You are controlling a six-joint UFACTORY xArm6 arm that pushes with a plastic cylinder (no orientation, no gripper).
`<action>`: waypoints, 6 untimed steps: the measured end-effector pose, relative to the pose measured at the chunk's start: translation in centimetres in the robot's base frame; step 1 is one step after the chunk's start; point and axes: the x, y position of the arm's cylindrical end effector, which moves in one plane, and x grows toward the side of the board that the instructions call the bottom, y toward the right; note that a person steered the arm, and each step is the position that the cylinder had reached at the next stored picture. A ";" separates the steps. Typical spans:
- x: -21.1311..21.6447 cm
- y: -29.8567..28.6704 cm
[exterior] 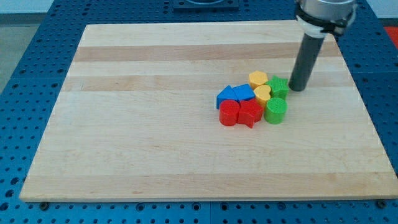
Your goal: Move the green star into the green circle
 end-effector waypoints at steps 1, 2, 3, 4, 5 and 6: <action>0.9 0.1; -2.3 0.7; -4.9 0.2; -5.2 -2.9; -2.2 -3.2; -1.0 -2.5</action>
